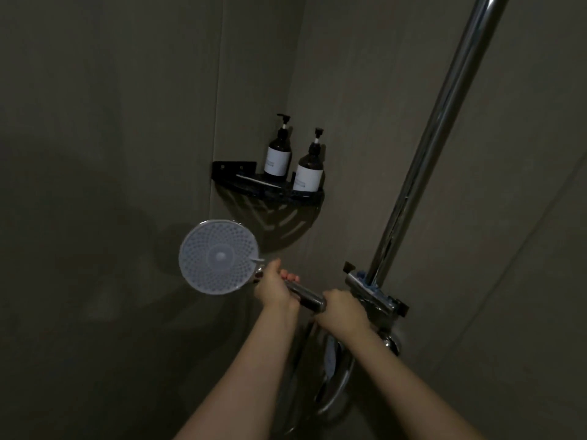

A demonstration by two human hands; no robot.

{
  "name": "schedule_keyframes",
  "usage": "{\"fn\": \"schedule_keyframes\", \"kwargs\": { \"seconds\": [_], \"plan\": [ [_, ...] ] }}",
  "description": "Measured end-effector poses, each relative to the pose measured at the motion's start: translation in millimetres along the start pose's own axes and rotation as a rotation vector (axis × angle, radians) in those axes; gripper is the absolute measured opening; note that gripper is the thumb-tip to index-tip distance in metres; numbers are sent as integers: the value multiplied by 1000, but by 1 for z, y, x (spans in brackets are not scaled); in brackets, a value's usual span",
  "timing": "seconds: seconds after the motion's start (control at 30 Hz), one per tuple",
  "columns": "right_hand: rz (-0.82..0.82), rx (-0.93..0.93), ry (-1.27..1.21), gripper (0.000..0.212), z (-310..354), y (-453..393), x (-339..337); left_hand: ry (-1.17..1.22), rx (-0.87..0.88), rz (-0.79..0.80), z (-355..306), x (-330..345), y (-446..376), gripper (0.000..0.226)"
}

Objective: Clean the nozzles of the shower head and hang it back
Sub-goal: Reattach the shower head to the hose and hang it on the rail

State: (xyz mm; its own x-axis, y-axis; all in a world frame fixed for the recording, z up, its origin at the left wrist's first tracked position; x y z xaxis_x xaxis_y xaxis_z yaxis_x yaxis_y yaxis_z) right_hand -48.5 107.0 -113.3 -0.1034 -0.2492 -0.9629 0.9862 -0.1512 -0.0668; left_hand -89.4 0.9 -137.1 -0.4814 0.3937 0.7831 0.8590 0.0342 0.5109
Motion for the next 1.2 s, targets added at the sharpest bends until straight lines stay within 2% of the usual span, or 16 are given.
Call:
{"fn": "schedule_keyframes", "kwargs": {
  "seconds": [0.07, 0.13, 0.23, 0.3, 0.37, 0.47, 0.53, 0.63, 0.73, 0.8, 0.83, 0.9, 0.97, 1.03, 1.1, 1.2],
  "plan": [
    [-232, -9, 108, 14, 5, 9, -7, 45, 78, -120, -1, 0, 4, 22],
    [-302, 55, 4, 15, 1, 12, -7, -12, 116, -79, -3, 8, 10, 23],
    [-188, 152, -275, 12, -7, 8, 5, -190, 35, 218, 3, 23, 11, 34],
    [-129, 146, -382, 28, -6, 6, 13, -262, -71, 427, 4, 32, 8, 44],
    [-6, 165, -478, 36, -2, 8, 25, -317, -146, 528, 3, 35, 2, 50],
    [92, 160, -559, 28, -2, 5, 32, -366, -134, 478, 2, 33, 1, 41],
    [-5, 139, -420, 8, -8, 1, 26, -337, -76, 372, 4, 28, 4, 36],
    [-204, 151, -252, 14, -15, 2, 16, -262, -3, 254, 10, 21, 0, 29],
    [-258, 217, -347, 16, -17, 5, 21, -319, -62, 391, 14, 28, -2, 36],
    [-164, 253, -519, 9, -16, 5, 37, -398, -124, 504, 14, 32, -4, 39],
    [-94, 255, -608, 13, -15, 5, 45, -430, -145, 530, 15, 33, -5, 38],
    [49, 234, -779, 29, -13, 7, 58, -487, -147, 509, 18, 29, -9, 38],
    [168, 171, -867, 28, -16, 8, 63, -536, -119, 463, 22, 24, -12, 36],
    [270, 99, -833, 23, -19, 9, 63, -553, -73, 420, 23, 20, -14, 34],
    [284, 59, -725, 24, -26, 6, 63, -551, 1, 350, 19, 18, -17, 33],
    [164, 113, -698, 27, -46, -1, 58, -549, 132, 212, 9, 17, -21, 29]
  ]
}}
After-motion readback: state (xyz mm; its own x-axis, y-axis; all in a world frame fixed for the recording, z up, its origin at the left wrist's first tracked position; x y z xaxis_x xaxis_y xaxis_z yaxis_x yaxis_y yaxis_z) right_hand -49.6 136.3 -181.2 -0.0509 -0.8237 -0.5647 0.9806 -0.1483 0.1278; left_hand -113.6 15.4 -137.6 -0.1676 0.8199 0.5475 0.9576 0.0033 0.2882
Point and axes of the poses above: each hand's wrist, its own y-axis away from the middle knuckle, its own x-axis out of the palm, z = x × y, the point moved 6 cm from there along -y, towards the middle knuckle, and after that the axes turned 4 degrees about -z, right-handed, at the moved point
